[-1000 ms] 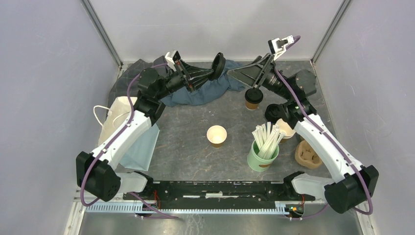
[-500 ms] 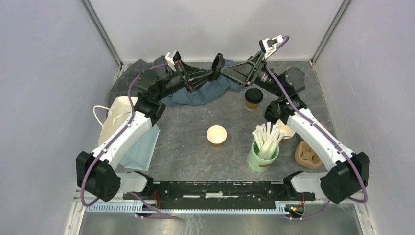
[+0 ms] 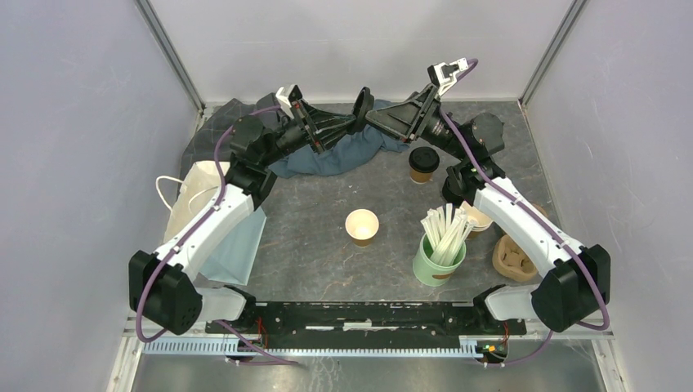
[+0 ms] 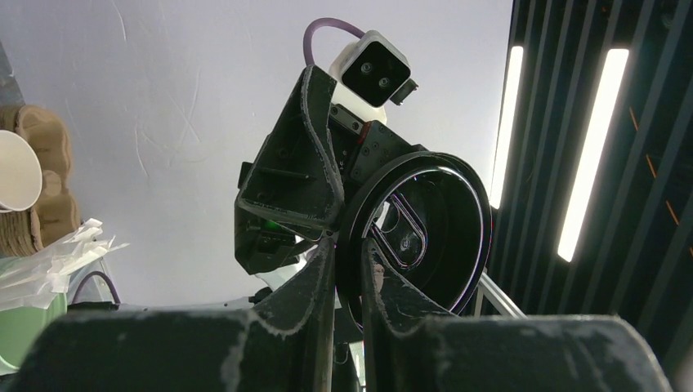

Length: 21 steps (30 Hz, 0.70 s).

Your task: Pack the takeout coffee

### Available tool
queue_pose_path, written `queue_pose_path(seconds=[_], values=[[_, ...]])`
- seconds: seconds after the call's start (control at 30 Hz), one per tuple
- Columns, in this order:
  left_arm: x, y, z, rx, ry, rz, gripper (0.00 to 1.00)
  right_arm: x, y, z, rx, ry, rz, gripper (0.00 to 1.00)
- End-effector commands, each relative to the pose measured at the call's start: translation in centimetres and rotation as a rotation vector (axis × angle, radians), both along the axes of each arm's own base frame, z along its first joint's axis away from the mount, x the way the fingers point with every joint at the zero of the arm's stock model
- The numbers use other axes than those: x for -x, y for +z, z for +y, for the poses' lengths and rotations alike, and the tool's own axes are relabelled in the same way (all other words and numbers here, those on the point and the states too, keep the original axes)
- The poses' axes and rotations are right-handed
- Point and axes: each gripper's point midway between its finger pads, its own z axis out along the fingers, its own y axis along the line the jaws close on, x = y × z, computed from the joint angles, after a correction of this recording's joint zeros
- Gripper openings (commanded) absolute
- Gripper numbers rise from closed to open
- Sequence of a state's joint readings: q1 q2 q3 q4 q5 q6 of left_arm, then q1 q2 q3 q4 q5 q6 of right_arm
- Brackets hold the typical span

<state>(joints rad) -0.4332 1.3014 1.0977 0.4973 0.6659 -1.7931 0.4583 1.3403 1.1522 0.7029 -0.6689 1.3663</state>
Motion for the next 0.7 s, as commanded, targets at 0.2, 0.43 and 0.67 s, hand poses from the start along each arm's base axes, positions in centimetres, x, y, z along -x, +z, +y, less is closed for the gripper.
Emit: queue_pose_path(seconds=[0.2,0.43,0.67], values=[[0.69,0.67,-0.07,0.023,-0.041,-0.029,0.02,1.0,2.84,-0.31,-0.067,0.008,-0.081,0.81],[0.76,0.39,-0.05,0.02,-0.041,-0.023,0.02,1.17,3.1,-0.48,-0.08,0.006,-0.087,0.78],[0.88,0.09,-0.02,0.017,-0.04,-0.017,0.03,1.2,2.79,-0.52,-0.081,0.005,-0.079,0.69]])
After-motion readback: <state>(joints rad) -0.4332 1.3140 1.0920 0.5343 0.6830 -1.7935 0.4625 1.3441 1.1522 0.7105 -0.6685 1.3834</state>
